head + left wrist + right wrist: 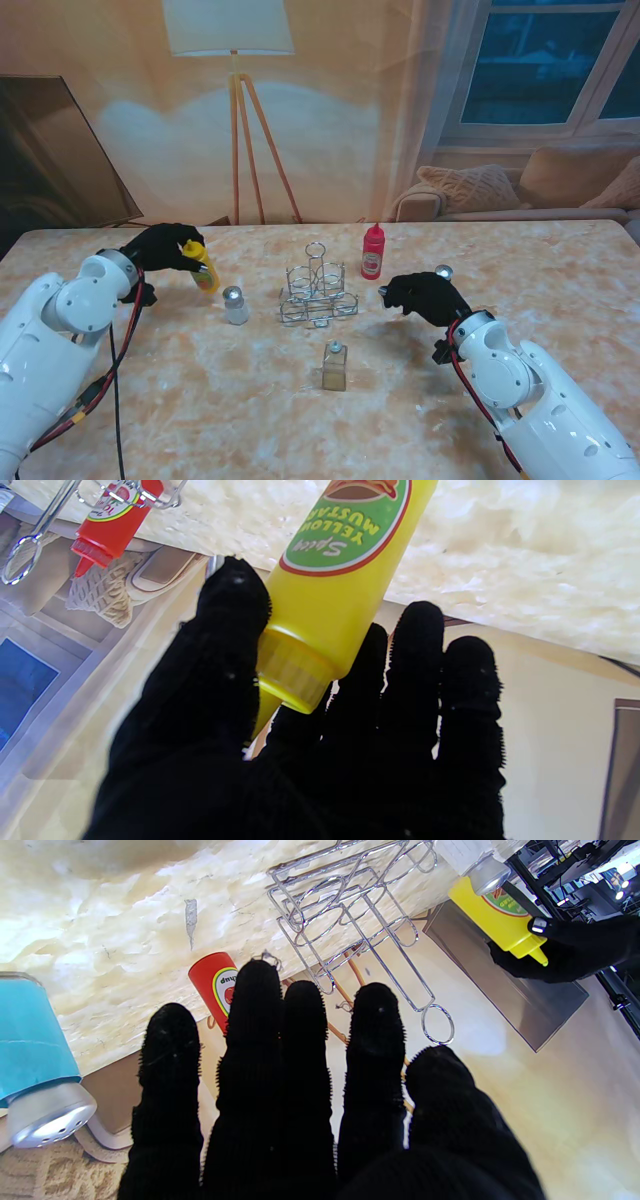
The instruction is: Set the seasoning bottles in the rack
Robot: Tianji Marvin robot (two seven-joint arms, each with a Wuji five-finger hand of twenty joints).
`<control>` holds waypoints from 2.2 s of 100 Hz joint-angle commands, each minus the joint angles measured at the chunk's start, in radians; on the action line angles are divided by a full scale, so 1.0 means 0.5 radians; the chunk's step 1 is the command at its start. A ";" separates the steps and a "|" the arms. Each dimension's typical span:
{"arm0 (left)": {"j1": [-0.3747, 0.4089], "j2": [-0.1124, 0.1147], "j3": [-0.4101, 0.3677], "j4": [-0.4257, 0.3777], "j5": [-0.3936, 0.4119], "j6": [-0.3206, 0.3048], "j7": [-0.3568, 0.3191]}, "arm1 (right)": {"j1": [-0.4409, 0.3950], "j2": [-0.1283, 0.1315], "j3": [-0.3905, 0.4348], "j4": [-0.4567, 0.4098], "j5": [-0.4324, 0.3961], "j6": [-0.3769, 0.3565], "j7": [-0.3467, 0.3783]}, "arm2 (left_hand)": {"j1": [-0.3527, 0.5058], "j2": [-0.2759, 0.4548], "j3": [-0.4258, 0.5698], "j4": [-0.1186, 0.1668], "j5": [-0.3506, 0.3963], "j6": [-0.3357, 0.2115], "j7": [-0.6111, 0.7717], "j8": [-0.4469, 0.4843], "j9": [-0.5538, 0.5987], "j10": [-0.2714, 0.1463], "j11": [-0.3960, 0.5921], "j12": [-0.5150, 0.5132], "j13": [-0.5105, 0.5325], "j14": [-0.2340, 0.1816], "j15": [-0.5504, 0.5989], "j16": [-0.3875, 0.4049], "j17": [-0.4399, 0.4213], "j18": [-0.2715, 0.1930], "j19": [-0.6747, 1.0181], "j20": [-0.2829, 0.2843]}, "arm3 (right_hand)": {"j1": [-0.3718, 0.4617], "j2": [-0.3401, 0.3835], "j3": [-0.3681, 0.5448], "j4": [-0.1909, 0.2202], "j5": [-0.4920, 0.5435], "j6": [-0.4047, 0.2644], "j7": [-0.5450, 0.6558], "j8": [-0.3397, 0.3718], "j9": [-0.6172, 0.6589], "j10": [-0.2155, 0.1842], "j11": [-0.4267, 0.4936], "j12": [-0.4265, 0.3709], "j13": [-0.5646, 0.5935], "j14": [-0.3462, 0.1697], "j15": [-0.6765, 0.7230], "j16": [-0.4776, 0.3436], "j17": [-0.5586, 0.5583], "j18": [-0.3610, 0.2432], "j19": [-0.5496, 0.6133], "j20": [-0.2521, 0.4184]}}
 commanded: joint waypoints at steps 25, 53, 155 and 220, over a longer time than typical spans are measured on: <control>-0.170 -0.003 0.098 -0.112 -0.157 0.104 -0.186 | -0.015 -0.007 -0.003 -0.001 -0.001 0.005 0.028 | 0.386 0.235 0.251 0.126 0.240 -0.227 0.440 0.099 0.189 -0.089 0.191 0.108 0.043 -0.024 0.045 0.060 0.015 0.015 0.044 0.055 | 0.036 0.016 -0.016 -0.025 0.021 -0.002 0.020 0.014 0.066 -0.007 0.032 0.069 0.036 -0.017 0.033 0.069 -0.012 0.017 0.036 0.002; -0.329 -0.012 0.271 -0.135 -0.274 0.218 -0.283 | -0.019 -0.008 0.003 -0.004 -0.005 0.002 0.022 | 0.378 0.232 0.257 0.124 0.242 -0.235 0.442 0.102 0.191 -0.097 0.192 0.108 0.045 -0.031 0.035 0.056 0.013 0.007 0.032 0.052 | 0.036 0.016 -0.016 -0.025 0.022 -0.002 0.020 0.014 0.066 -0.005 0.032 0.069 0.036 -0.016 0.032 0.068 -0.012 0.016 0.036 0.002; -0.835 -0.150 0.952 0.101 -0.617 0.492 -0.246 | -0.010 -0.007 0.000 0.002 -0.001 0.006 0.029 | 0.335 0.206 0.319 0.108 0.241 -0.261 0.474 0.064 0.195 -0.128 0.180 0.100 0.027 -0.054 -0.006 0.035 -0.019 -0.012 -0.018 0.026 | 0.035 0.015 -0.014 -0.025 0.024 0.000 0.021 0.015 0.069 -0.013 0.034 0.069 0.040 -0.017 0.035 0.069 -0.010 0.015 0.036 0.002; -1.035 -0.212 1.266 0.286 -0.675 0.523 -0.274 | -0.009 -0.008 -0.001 -0.002 0.004 0.011 0.029 | 0.315 0.191 0.362 0.097 0.244 -0.260 0.497 0.032 0.198 -0.125 0.184 0.098 0.029 -0.054 -0.002 0.033 -0.022 -0.010 -0.017 0.017 | 0.034 0.014 -0.013 -0.026 0.023 -0.003 0.021 0.013 0.067 -0.009 0.034 0.069 0.041 -0.018 0.036 0.069 -0.010 0.018 0.036 0.001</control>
